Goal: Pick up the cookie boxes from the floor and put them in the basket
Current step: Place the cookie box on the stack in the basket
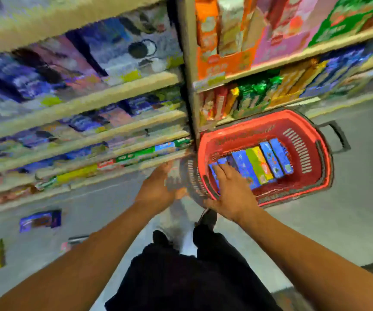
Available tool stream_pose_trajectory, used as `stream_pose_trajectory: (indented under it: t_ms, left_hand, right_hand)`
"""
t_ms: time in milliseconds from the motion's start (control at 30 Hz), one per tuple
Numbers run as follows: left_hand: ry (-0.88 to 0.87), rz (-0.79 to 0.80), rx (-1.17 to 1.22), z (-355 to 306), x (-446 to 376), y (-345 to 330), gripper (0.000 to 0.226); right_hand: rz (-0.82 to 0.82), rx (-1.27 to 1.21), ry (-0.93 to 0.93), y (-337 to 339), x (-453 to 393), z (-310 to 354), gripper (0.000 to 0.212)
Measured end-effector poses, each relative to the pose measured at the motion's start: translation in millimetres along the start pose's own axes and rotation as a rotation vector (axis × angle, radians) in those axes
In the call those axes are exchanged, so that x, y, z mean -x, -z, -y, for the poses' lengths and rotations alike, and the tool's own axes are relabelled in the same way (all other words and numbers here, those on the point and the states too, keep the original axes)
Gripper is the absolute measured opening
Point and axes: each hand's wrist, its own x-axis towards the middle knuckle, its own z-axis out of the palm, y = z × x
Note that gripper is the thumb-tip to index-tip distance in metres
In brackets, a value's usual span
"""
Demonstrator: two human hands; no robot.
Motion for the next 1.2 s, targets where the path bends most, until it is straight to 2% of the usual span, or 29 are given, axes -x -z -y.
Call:
stream_pose_trajectory:
  t_ms: [167,367,600,867,1033,1200]
  left_hand:
    - [0.226,-0.246,0.157,96,101,23,0.087]
    - [0.398,-0.487,0.295,187,228,21,0.087]
    - [0.611,-0.634,0.337,295,390,5,0.085]
    - [0.818,-0.718,0.425,363,487,7,0.086]
    - [0.881,-0.735,0.461,409,512,21,0.084]
    - [0.937,-0.716,0.54,477,519,51,0.089]
  right_hand:
    - [0.135,0.167,0.314,-25,-3,93,0.104]
    - [0.289,0.371,0.564,-69,17,204,0.103]
    - [0.312,0.479,0.835,-154,92,344,0.104]
    - [0.382,0.538,0.955,-229,137,440,0.1]
    - [0.423,0.559,1.004,-282,139,493,0.093]
    - [0.505,0.581,0.962,-341,116,559,0.09]
